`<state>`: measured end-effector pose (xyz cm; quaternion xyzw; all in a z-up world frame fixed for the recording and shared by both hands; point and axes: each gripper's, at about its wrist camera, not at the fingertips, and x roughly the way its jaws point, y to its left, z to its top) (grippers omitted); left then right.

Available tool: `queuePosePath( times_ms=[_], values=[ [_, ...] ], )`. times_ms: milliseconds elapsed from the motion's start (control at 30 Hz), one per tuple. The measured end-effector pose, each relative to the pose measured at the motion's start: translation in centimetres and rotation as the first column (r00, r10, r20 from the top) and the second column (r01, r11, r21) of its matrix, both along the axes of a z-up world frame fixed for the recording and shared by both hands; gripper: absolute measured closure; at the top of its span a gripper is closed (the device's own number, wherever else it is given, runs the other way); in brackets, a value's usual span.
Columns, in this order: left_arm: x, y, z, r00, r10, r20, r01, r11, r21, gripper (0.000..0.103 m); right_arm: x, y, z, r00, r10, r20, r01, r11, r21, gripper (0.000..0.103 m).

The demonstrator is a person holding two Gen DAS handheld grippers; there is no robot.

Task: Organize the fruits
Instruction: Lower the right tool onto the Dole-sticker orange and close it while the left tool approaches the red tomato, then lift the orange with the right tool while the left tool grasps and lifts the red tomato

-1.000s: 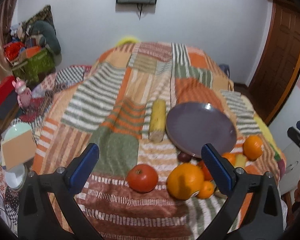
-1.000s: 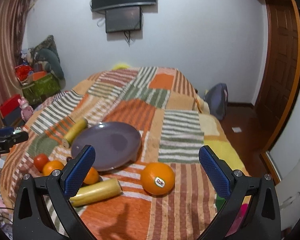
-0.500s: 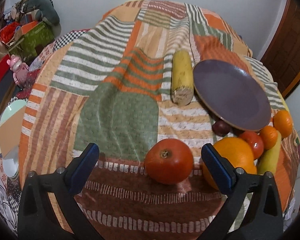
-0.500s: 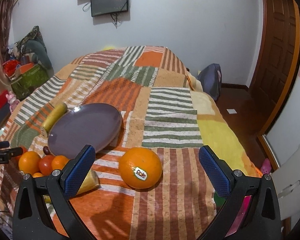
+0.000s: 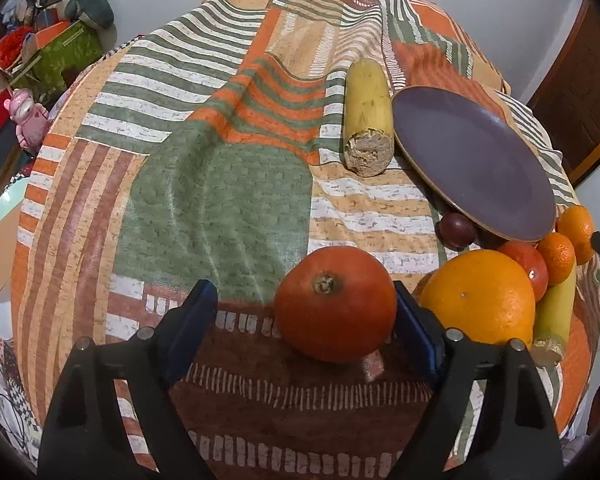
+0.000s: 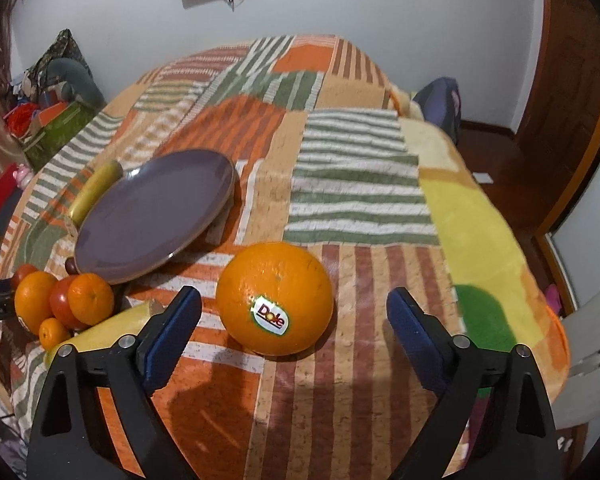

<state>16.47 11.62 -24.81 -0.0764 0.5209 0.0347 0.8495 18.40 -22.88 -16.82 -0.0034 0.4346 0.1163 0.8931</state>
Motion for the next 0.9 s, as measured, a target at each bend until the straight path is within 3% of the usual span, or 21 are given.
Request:
queuePosePath(
  times_ms=[233,433,533,800,900],
  values=[
    [0.3,0.7,-0.5,1.0,-0.012,-0.02,0.011,0.999,-0.049,0.012,0.6,0.7,-1.4,0.999,0.017,-0.045,-0.017,1.0,-0.006,0.012],
    [0.1,0.9,-0.7,1.0,-0.018,-0.009,0.017,0.998,-0.055,0.009,1.0,1.1,-2.4,0.995,0.037,-0.092,-0.036,0.999,0.017,0.036],
    [0.1,0.8,-0.6,1.0,-0.013,-0.013,0.012,0.999,-0.047,0.01,0.8,1.3,-2.3,0.995,0.042,-0.087,-0.042,0.999,0.004,0.036],
    [0.4,0.0,0.6,0.999,-0.047,0.017,0.047,0.998,-0.043,0.044,0.6,1.2,-2.0,0.996,0.031,-0.079,-0.031,1.0,0.001,0.038],
    [0.5,-0.1,1.1,0.998,-0.056,0.019,0.057,0.997,-0.049,0.051,0.4,1.2,-1.6,0.997,0.027,-0.069,-0.026,1.0,0.004,0.038]
  ],
)
